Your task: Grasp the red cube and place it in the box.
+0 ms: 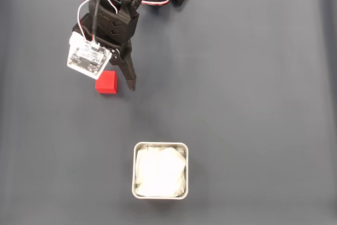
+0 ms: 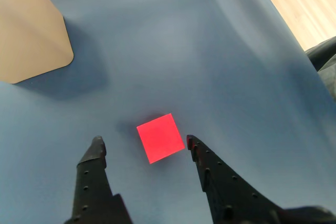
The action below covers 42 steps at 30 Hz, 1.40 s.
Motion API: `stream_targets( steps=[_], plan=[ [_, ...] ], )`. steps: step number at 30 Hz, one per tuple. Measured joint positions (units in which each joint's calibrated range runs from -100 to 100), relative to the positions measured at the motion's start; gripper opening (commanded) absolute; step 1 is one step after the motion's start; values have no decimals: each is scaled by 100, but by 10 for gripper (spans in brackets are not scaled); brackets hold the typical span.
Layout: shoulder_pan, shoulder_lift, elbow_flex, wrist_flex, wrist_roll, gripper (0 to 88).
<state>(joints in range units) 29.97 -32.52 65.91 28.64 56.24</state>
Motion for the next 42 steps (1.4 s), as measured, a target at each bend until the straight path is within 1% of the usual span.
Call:
stream_targets(
  steps=[27,42],
  plan=[
    [0,608,181,-668,39,368],
    [-134,625,262,-700,15,369]
  ],
)
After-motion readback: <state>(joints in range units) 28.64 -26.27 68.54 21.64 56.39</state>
